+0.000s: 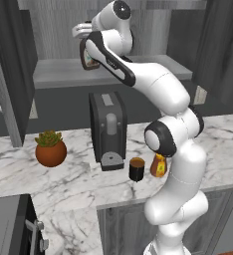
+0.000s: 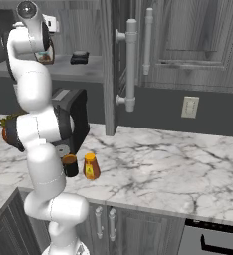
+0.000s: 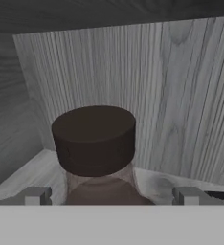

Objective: Pick the syrup bottle and honey bottle from the cabinet and place them next to the mug.

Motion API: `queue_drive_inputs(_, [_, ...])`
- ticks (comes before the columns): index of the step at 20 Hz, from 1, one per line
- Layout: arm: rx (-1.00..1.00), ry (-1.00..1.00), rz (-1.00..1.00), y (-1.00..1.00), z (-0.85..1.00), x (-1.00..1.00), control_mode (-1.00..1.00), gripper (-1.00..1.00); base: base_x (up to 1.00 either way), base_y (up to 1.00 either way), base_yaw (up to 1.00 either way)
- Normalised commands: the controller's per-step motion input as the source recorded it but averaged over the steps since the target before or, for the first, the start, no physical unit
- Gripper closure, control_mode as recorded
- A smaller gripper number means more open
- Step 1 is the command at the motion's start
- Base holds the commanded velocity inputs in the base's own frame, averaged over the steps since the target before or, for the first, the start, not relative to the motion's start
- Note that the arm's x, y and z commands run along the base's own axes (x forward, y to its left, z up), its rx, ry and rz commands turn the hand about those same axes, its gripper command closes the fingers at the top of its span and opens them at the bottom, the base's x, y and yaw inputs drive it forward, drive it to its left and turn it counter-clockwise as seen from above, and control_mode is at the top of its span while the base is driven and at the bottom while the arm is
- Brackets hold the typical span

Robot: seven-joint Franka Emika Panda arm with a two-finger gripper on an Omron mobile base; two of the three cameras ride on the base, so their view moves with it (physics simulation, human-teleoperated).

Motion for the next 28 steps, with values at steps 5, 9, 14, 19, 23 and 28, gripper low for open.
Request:
queue_drive_inputs(5, [0.0, 0.0, 0.0, 0.06, 0.0, 0.16, -1.0, -1.0, 0.0, 0.0, 0.0])
queue_drive_inputs(9, [0.0, 0.0, 0.0, 0.05, 0.0, 0.19, -1.0, -1.0, 0.0, 0.0, 0.0])
queue_drive_inputs(14, [0.0, 0.0, 0.0, 0.04, 0.0, 0.17, -1.0, -1.0, 0.0, 0.0, 0.0])
queue_drive_inputs(19, [0.0, 0.0, 0.0, 0.0, 0.0, 0.0, -1.0, 1.0, 0.0, 0.0, 0.0])
queue_drive_inputs(23, [0.0, 0.0, 0.0, 0.0, 0.0, 0.0, -1.0, 1.0, 0.0, 0.0, 0.0])
queue_drive_inputs(28, [0.0, 0.0, 0.0, 0.0, 0.0, -0.1, -1.0, 1.0, 0.0, 0.0, 0.0])
